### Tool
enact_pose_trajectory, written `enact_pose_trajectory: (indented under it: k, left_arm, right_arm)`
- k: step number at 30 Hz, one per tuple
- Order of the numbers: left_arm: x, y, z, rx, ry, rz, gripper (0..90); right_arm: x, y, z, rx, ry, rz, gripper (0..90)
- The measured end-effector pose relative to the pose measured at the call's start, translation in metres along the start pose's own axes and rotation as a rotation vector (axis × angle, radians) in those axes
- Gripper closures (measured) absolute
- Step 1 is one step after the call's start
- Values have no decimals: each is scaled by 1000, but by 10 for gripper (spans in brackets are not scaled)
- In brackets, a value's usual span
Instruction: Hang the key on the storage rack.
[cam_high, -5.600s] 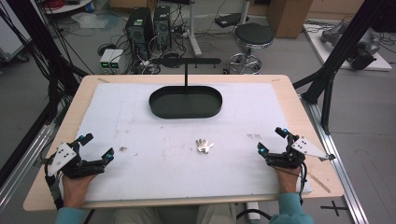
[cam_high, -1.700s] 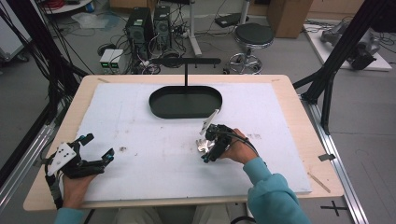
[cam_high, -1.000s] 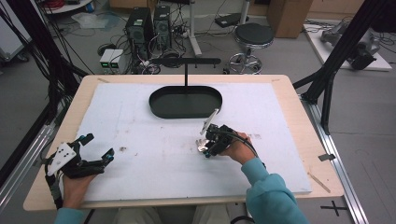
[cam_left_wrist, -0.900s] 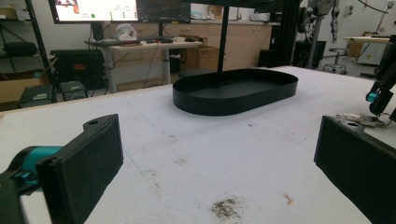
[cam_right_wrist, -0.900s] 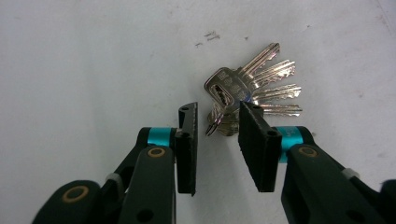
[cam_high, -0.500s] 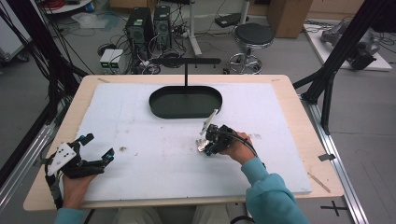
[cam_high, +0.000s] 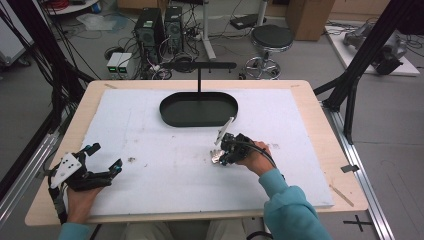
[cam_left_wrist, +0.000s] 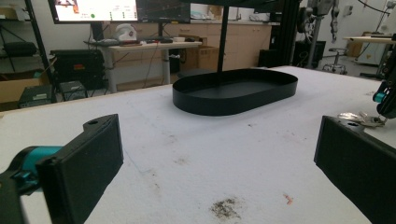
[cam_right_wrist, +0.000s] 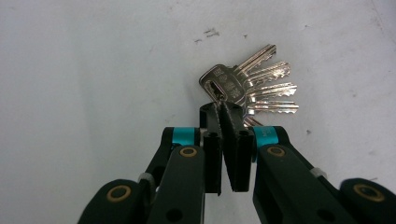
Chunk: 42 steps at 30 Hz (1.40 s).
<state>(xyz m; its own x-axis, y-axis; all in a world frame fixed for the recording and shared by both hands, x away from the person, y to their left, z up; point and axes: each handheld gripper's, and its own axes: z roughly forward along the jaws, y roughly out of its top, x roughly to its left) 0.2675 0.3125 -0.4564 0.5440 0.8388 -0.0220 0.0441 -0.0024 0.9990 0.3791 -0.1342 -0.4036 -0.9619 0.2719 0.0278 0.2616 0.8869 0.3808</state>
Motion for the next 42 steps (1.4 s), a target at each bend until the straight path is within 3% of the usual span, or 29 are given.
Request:
enact_pose_trajectory:
  k: [10,16,22,23,29,31,32,33,42]
  left_arm:
    - [0,0,0,0,0,0,17]
    - [0,0,0,0,0,0,17]
    - [0,0,0,1,-1,-1,17]
    - [0,0,0,-1,0,-1,17]
    - [0,0,0,-2,1,0,17]
    - [0,0,0,-1,-2,-2,17]
    - [0,0,0,-1,-1,-2,17]
    - [0,0,0,-1,1,-1,17]
    - [-1,0,0,-2,2,3,18]
  right_arm:
    - [1,0,-1,-5,-1,16,888]
    - [-1,-1,-6,-47,12,64,891]
    - [-5,-1,-24,-135,38,97,891]
    - [-7,0,-33,-173,46,113,892]
    - [-18,5,-58,-264,60,141,891]
    - [-27,8,-73,-331,57,170,891]
    - [-27,8,-73,-331,57,170,891]
    - [-35,10,-83,-376,56,181,890]
    - [-63,17,-119,-507,5,221,890]
